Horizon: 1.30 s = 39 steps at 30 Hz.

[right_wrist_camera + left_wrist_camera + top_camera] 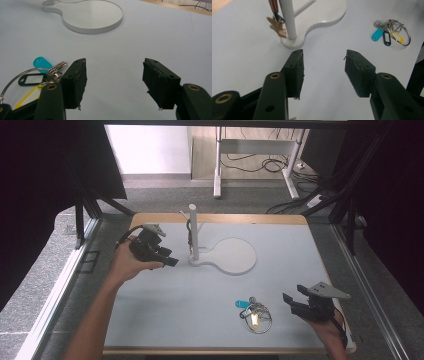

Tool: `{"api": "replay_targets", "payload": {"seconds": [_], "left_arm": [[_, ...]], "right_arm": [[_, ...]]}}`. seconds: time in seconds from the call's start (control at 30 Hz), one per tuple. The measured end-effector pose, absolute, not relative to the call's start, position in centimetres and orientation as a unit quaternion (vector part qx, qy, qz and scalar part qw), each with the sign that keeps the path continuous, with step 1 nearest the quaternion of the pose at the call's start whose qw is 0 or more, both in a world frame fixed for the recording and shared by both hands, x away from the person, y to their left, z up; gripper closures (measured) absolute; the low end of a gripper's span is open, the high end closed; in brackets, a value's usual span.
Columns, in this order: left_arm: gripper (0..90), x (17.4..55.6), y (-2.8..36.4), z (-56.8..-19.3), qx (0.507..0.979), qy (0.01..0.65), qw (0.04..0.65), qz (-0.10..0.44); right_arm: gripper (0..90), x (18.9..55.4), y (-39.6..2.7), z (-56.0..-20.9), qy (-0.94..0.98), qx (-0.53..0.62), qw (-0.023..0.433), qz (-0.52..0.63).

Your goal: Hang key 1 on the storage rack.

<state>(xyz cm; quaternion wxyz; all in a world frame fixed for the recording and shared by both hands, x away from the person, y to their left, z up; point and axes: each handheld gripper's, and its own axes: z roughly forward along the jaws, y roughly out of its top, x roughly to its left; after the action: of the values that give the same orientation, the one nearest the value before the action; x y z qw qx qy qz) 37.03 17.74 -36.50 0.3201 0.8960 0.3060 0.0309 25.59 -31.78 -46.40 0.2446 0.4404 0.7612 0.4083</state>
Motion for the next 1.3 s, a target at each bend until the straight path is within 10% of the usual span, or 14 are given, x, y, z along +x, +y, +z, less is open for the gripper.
{"api": "replay_targets", "payload": {"seconds": [1.3], "left_arm": [[44.9, 30.3, 20.4, -44.7, 0.889, 0.305, 0.341, 0.022]], "right_arm": [[42.9, 25.9, -29.3, -44.8, 0.809, 0.380, 0.210, 0.396]]}}
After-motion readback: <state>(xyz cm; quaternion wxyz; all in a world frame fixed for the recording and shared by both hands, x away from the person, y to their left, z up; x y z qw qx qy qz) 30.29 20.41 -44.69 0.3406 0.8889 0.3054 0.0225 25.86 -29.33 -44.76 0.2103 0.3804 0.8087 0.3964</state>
